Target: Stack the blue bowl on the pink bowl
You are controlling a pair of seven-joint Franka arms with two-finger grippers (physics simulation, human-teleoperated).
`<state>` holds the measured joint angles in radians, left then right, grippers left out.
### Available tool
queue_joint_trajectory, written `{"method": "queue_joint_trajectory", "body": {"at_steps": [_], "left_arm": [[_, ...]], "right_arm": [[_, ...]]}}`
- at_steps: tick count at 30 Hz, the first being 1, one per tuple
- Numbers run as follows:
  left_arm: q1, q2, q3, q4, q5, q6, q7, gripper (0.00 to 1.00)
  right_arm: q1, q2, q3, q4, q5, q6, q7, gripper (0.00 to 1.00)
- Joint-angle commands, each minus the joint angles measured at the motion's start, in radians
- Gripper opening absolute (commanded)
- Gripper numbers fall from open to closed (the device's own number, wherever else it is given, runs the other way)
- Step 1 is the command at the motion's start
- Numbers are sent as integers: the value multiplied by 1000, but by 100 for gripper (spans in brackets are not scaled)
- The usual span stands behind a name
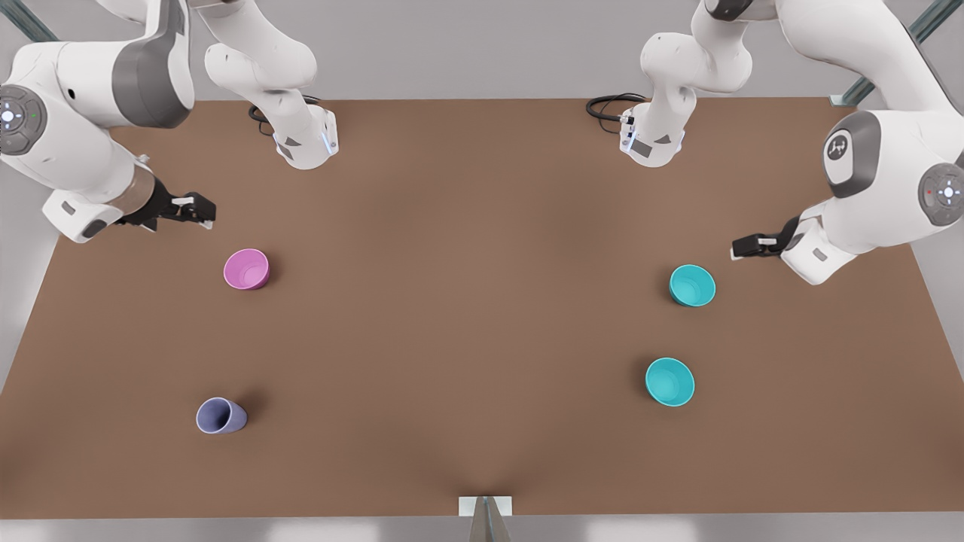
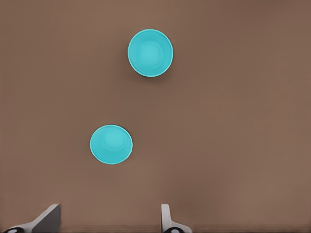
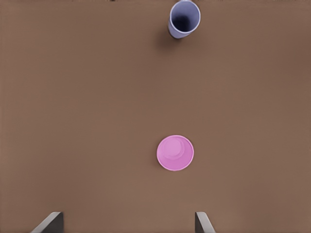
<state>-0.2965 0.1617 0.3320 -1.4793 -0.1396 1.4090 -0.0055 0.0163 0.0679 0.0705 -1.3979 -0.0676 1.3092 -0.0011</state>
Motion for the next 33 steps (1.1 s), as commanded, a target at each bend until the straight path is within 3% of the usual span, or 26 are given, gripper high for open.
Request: {"method": "queue_joint_trajectory", "body": {"at_steps": [1,5,12,17,23,33], "left_arm": [[0,-1,1,0,2,-33,24,100],[0,1,1,5,0,-50,21,100],[0,13,1,5,0,-61,22,100],[0,13,-1,5,0,-68,22,100],[0,13,1,5,0,-77,22,100],[0,25,1,5,2,-94,22,100]], "right_arm": [[-9,0,0,0,0,9,-2,100],[-108,96,-1,-6,-8,18,-128,100],[-256,-86,0,-680,69,558,-126,100],[-302,-54,-1,-839,91,814,-125,100],[-299,29,2,-926,103,1045,-119,100],[-302,73,2,-969,118,1118,-129,100]]}}
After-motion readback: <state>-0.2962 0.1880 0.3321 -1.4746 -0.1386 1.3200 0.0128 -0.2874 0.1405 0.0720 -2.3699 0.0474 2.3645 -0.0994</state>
